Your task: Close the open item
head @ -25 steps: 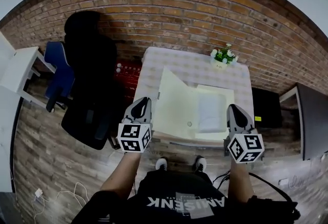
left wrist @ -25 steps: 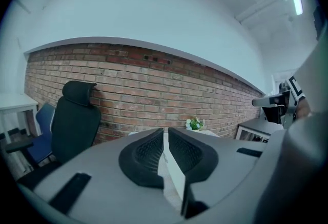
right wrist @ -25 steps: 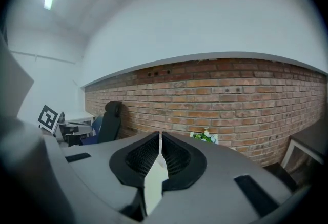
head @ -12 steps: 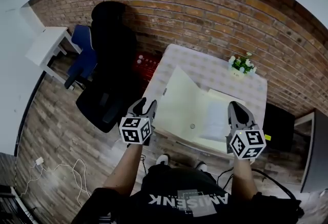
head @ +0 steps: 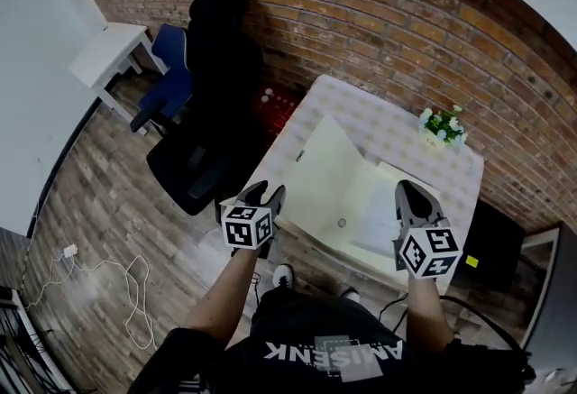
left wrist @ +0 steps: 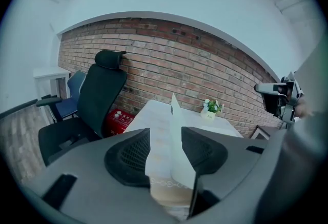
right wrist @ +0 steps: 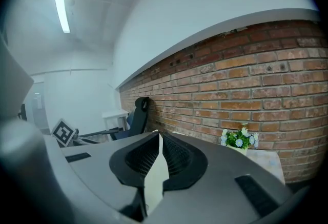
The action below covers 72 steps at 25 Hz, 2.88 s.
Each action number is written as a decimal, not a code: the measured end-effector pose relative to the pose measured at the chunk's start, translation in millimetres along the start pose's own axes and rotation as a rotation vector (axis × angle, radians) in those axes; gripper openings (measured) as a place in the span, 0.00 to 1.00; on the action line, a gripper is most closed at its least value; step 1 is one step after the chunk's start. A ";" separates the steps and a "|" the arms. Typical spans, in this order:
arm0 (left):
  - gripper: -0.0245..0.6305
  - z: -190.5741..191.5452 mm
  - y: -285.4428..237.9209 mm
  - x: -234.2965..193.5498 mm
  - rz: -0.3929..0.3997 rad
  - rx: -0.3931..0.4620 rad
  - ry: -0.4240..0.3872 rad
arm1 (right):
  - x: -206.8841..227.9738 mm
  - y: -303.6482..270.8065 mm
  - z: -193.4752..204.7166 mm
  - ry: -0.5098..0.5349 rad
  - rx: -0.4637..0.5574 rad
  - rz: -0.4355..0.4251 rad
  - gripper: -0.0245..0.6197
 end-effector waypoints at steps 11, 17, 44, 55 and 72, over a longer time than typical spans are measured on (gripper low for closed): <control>0.32 27.7 -18.7 -11.8 0.040 -0.075 0.104 | -7.9 -4.8 7.5 0.010 -0.028 -0.016 0.11; 0.24 34.8 -23.4 -14.6 0.073 -0.100 0.128 | -16.2 -4.3 9.2 0.010 -0.033 -0.019 0.11; 0.07 11.7 -18.2 48.6 0.260 -0.053 0.020 | 22.4 77.0 19.3 -0.064 -0.013 0.210 0.11; 0.07 16.1 -10.8 116.6 0.362 -0.056 -0.057 | 40.4 122.0 35.7 -0.107 0.002 0.299 0.11; 0.08 46.4 -20.3 216.8 0.465 -0.133 -0.272 | 68.3 190.2 71.3 -0.196 -0.007 0.442 0.11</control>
Point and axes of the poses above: the fingertips, and each gripper's own axes: y backward along the fingers, x to its right, z out of its underside, the point moved 8 cm from there along y, backward along the fingers, and after that the axes turned 8 degrees about y, right-handed, at the moved point
